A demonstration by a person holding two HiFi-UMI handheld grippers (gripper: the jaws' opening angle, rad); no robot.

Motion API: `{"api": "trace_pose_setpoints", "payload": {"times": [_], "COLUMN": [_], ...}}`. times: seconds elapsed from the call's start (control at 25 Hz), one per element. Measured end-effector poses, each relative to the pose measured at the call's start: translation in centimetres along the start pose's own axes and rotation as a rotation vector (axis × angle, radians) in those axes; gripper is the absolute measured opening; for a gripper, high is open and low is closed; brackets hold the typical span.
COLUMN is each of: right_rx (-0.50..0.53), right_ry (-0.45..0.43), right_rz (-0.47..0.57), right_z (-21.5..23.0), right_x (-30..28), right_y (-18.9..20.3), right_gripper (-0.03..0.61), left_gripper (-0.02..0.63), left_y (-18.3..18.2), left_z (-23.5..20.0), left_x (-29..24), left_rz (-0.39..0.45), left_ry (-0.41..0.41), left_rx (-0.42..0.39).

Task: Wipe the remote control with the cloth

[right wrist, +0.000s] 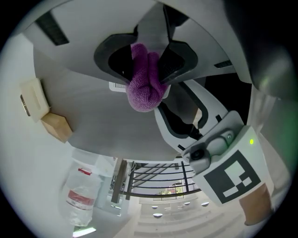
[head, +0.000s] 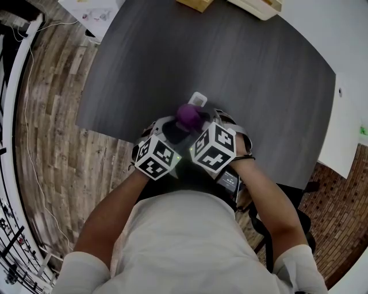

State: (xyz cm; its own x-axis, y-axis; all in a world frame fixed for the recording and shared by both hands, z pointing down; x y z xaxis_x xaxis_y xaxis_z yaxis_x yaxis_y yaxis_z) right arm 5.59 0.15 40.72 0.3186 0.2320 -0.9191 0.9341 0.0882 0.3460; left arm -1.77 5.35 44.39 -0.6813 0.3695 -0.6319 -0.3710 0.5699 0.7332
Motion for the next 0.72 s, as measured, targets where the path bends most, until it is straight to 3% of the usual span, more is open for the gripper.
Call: {"api": "trace_pose_setpoints", "payload": {"times": [0.08, 0.16, 0.28, 0.36, 0.48, 0.64, 0.72], "right_rx": [-0.013, -0.016, 0.042, 0.106, 0.169, 0.222, 0.235], "right_ry": [-0.006, -0.003, 0.033, 0.058, 0.093, 0.115, 0.107], "right_rz": [-0.006, -0.007, -0.004, 0.0, 0.003, -0.003, -0.005], "right_z": [0.0, -0.2, -0.8, -1.2, -1.7, -2.2, -2.2], "right_x": [-0.4, -0.7, -0.6, -0.6, -0.7, -0.8, -1.0], "right_y": [0.3, 0.5, 0.6, 0.4, 0.4, 0.1, -0.2], "right_gripper": [0.137, 0.137, 0.137, 0.137, 0.137, 0.137, 0.137], "left_gripper": [0.222, 0.183, 0.116, 0.092, 0.08, 0.073, 0.061], "left_y": [0.6, 1.0, 0.9, -0.1, -3.6, -7.8, -8.6], "left_z": [-0.3, -1.3, -4.2, -6.8, -9.9, -10.2, -9.9], "left_x": [1.0, 1.9, 3.8, 5.2, 4.1, -2.0, -4.5], "left_rz": [0.025, 0.061, 0.153, 0.2, 0.157, -0.053, -0.148], "left_ry": [0.031, 0.035, -0.022, -0.072, -0.042, 0.101, 0.13], "left_rx": [0.035, 0.12, 0.242, 0.273, 0.213, 0.033, -0.037]}}
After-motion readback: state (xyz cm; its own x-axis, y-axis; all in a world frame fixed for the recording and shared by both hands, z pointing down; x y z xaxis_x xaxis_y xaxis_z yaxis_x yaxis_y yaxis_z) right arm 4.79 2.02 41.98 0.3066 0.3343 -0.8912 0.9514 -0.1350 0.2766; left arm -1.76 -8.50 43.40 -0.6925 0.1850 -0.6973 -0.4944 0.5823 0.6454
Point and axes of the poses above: the fingertips, and each gripper's own axes: x backward along the fingers, z to its right, y out of its underside, the point moved 8 cm from there along x, backward along the fingers, and after that the axes turned 5 degrees about y, right-handed, at the moved point
